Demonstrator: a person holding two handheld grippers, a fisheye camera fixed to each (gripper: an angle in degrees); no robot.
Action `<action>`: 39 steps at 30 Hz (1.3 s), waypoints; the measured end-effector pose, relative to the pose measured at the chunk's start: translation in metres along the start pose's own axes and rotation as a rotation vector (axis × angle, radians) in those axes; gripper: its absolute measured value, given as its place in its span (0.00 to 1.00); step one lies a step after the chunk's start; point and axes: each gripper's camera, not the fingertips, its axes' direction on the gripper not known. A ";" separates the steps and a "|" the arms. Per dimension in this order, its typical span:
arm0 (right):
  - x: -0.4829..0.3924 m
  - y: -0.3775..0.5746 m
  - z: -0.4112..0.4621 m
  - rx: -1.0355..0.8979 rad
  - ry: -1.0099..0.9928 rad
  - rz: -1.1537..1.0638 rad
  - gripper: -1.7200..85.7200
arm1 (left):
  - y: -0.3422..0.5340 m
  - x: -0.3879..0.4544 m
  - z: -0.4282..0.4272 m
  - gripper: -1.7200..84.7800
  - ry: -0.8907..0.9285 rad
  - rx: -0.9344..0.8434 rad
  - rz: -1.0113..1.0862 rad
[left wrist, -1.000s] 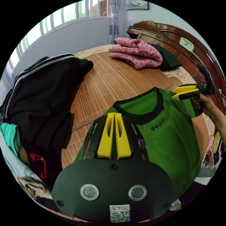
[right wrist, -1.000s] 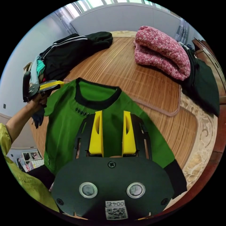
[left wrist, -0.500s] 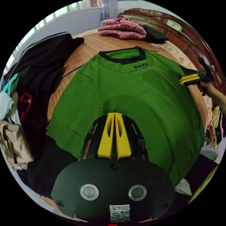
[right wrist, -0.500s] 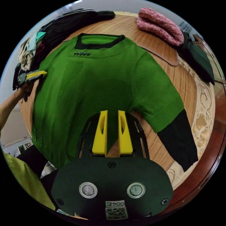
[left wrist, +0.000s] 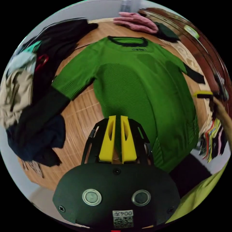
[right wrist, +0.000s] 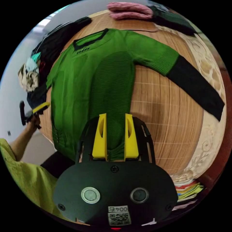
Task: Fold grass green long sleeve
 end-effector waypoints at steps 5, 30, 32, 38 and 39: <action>0.039 0.014 -0.004 0.075 -0.098 0.138 0.15 | 0.007 -0.031 0.017 0.10 0.097 0.037 -0.198; 0.099 0.086 -0.030 0.105 -0.134 0.137 0.16 | 0.022 -0.081 0.086 0.10 0.218 0.037 -0.238; 0.103 0.084 -0.037 0.147 -0.141 0.118 0.16 | 0.019 -0.084 0.080 0.11 0.202 0.084 -0.230; 0.095 0.063 -0.027 0.090 -0.025 0.039 0.09 | -0.013 -0.084 0.100 0.11 0.143 0.087 -0.221; 0.093 0.062 -0.024 0.070 0.018 0.031 0.08 | -0.018 -0.083 0.108 0.09 0.106 0.064 -0.219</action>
